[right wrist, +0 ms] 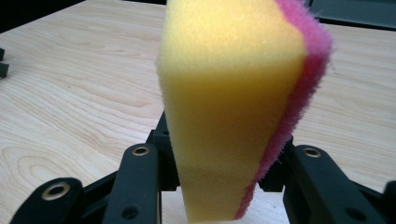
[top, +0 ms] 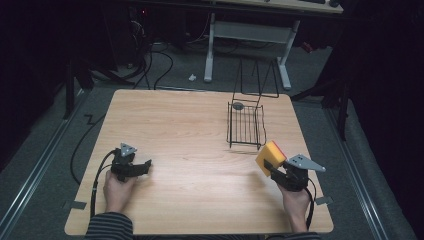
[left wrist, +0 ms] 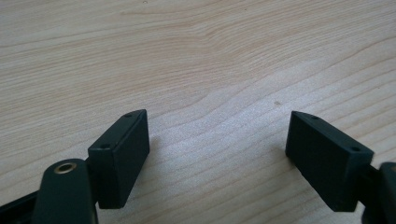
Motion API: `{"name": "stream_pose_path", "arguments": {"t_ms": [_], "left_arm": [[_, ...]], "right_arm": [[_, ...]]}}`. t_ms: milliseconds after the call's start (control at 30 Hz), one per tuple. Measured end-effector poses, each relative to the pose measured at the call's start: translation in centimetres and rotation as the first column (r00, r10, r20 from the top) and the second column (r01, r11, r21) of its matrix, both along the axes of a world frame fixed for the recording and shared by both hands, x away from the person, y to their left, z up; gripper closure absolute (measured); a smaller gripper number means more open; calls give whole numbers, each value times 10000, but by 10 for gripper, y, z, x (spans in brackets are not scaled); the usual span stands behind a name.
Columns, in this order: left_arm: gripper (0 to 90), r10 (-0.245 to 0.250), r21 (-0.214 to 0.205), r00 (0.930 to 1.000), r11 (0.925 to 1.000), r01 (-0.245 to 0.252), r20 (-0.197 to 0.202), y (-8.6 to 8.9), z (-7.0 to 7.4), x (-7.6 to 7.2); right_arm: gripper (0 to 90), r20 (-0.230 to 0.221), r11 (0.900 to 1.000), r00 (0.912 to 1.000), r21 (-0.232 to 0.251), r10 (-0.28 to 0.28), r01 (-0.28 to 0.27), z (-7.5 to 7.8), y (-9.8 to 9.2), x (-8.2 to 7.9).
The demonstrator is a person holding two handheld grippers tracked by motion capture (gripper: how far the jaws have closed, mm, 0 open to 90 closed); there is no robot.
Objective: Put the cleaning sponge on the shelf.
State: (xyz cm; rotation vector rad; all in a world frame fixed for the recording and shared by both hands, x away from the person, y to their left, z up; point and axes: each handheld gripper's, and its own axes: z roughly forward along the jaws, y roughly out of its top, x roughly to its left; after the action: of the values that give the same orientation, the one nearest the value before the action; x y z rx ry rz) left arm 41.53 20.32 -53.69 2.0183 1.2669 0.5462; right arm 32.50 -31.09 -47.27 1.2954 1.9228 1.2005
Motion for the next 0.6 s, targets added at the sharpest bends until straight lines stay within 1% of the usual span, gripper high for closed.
{"name": "stream_pose_path", "arguments": {"t_ms": [133,200,267,333,500,600], "left_arm": [[222,-2,3,10000,10000,2,0,0,0,0],[221,13,-16,10000,10000,-13,10,0,0,0],[222,14,-16,10000,10000,-14,11,0,0,0],[221,-2,2,10000,10000,2,0,0,0,0],[221,-1,-1,10000,10000,1,1,0,0,0],[221,16,-17,10000,10000,-15,10,0,0,0]], "right_arm": [[605,190,9998,9996,-53,-205,206,4,0,-1],[606,313,9997,9993,-58,-224,226,5,0,-1],[606,284,9996,9992,18,-284,283,6,0,0],[606,251,9995,9992,-14,-300,301,7,-1,2],[607,381,9995,9987,30,-331,330,13,0,5],[606,452,9997,9986,6,-260,260,17,2,8]]}}
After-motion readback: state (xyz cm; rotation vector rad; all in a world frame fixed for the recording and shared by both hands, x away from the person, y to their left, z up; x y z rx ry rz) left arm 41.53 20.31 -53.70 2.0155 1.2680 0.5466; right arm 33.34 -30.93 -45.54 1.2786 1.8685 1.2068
